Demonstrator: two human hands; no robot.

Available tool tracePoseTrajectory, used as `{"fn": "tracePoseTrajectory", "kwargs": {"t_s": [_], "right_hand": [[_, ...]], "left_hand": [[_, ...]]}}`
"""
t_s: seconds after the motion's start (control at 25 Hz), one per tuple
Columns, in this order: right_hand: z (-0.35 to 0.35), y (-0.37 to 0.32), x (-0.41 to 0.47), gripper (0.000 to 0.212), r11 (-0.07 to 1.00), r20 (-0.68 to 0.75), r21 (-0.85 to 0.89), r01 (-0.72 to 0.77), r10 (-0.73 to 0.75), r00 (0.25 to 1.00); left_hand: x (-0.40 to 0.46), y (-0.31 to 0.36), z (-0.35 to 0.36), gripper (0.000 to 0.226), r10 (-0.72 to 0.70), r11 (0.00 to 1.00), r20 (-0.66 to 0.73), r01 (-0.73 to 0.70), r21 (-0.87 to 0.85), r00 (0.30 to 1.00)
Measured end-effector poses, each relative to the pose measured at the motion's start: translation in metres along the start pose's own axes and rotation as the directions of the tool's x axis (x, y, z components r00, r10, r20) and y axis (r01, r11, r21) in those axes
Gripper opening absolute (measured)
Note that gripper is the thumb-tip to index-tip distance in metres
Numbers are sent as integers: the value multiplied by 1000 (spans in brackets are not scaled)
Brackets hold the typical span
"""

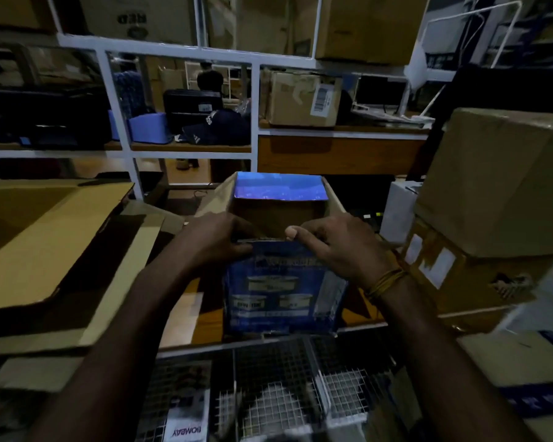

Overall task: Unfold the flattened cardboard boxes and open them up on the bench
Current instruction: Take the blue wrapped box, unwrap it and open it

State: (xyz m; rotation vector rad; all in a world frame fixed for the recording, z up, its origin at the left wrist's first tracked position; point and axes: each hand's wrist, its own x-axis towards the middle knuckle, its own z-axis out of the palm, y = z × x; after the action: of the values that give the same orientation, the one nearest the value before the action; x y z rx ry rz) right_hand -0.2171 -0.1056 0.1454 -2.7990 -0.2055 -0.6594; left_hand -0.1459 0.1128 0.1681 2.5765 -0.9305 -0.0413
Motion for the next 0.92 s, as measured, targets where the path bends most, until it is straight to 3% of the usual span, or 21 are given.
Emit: {"fn": "tracePoseTrajectory", "kwargs": {"t_s": [0.12, 0.24, 0.36, 0.56, 0.76, 0.92], "right_hand": [[13, -1, -22, 52, 999, 193, -6, -50, 50, 980], [38, 10, -35, 31, 990, 288, 105, -97, 64, 956], [57, 16, -43, 40, 984, 336, 108, -144, 100, 937], [69, 21, -38, 65, 971, 391, 14, -240, 215, 895], [84, 39, -15, 82, 969, 372, -39, -245, 241, 896], [87, 51, 12, 63, 981, 332, -38, -189, 190, 924]], "left_hand": [[-10, -9, 27, 48, 25, 1000, 225, -24, -3, 974], [-17, -22, 53, 72, 39, 997, 317, -59, 55, 948], [-21, -22, 68, 88, 19, 997, 373, -47, 67, 928], [-12, -22, 84, 108, -38, 966, 403, -70, 249, 915], [20, -34, 99, 108, -23, 958, 247, -49, 283, 969], [51, -43, 98, 69, 41, 963, 19, -44, 264, 999]]}}
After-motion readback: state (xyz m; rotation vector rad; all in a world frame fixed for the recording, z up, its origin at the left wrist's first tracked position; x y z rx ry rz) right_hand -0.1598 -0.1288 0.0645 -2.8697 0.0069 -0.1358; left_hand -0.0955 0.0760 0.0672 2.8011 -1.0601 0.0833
